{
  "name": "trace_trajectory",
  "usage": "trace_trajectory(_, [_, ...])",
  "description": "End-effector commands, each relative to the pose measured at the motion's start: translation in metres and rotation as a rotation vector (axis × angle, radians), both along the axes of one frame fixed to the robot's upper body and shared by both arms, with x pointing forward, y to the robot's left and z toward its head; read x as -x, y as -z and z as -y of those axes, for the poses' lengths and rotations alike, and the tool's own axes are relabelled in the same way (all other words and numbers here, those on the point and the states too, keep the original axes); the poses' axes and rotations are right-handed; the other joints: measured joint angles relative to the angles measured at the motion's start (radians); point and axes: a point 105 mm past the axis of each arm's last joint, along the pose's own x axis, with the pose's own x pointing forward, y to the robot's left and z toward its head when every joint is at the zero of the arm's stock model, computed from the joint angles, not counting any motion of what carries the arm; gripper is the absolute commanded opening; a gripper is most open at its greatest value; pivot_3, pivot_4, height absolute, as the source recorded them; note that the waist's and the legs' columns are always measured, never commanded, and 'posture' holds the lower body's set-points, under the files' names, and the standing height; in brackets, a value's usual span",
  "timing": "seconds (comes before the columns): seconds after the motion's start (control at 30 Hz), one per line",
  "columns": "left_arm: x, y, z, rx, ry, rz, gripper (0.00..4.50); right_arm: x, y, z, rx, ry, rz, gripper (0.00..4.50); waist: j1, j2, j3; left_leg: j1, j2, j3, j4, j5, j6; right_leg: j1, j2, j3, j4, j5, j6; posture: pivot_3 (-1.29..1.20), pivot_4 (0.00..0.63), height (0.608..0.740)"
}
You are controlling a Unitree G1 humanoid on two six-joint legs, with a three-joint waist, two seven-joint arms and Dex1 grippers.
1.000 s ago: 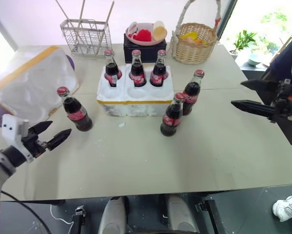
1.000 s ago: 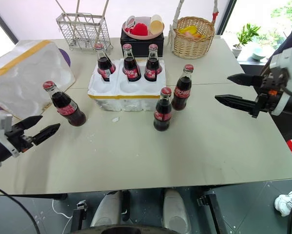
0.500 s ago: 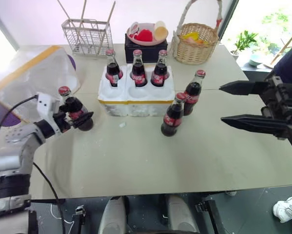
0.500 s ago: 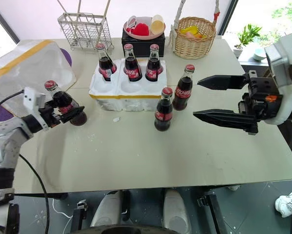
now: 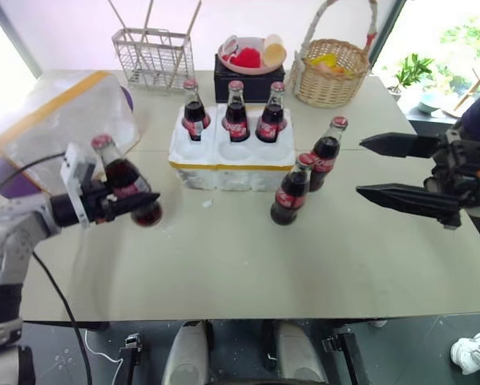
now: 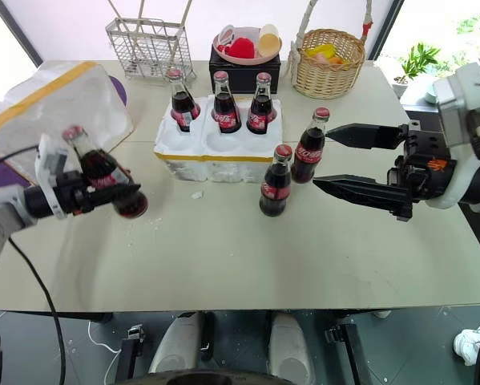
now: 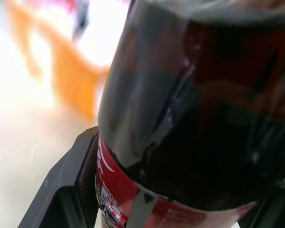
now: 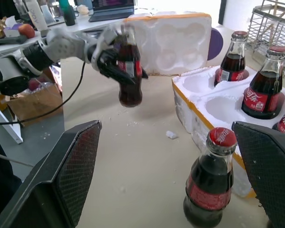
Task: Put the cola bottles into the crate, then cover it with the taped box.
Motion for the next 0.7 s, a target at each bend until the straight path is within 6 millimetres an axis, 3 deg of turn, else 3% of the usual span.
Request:
trace_trajectory(0.03, [-0.018,-0.057,0.011,0.112,0.007,0.181,2.81,0.005,-0.008,-0.004,-0.015,-0.001,0.064,4.5,0.003,0.0,0.0,0.0,0.0,0.0,0.0,0.0,0.0,0.001,0.0,0.0,0.0,0.0,0.0,0.0,0.15,0.74])
trace_trajectory(0.17, [-0.061,-0.076,0.019,0.137,-0.08,0.253,2.81,0.003,-0.002,-0.003,-0.019,0.03,0.06,4.5,0.002,0.0,0.0,0.001,-0.001,-0.001,0.003,0.0,0.0,0.004,0.0,0.0,-0.001,0.001,0.002,0.0,0.15,0.74])
trace_trajectory(0.3, [-0.085,-0.078,0.028,0.162,-0.072,0.256,2.81,0.002,0.001,-0.002,-0.039,0.055,0.058,4.5,-0.005,-0.001,0.0,0.001,-0.001,-0.001,0.003,0.0,0.001,0.003,0.001,0.0,-0.001,0.003,0.005,0.0,0.15,0.74])
trace_trajectory(0.43, [-0.1,-0.057,0.054,0.144,-0.007,0.201,2.81,-0.001,0.009,-0.002,-0.07,0.093,0.041,4.5,0.001,-0.001,0.0,0.0,-0.001,-0.001,0.002,-0.001,0.002,0.002,0.001,-0.001,-0.001,0.003,0.005,0.0,0.15,0.74])
trace_trajectory(0.7, [-0.104,-0.018,0.063,-0.062,0.03,0.187,2.81,-0.007,0.02,0.002,-0.082,0.168,0.017,4.5,0.002,-0.002,0.001,-0.001,-0.001,-0.001,0.003,-0.001,0.002,0.002,0.001,-0.001,-0.001,0.003,0.005,0.0,0.15,0.74])
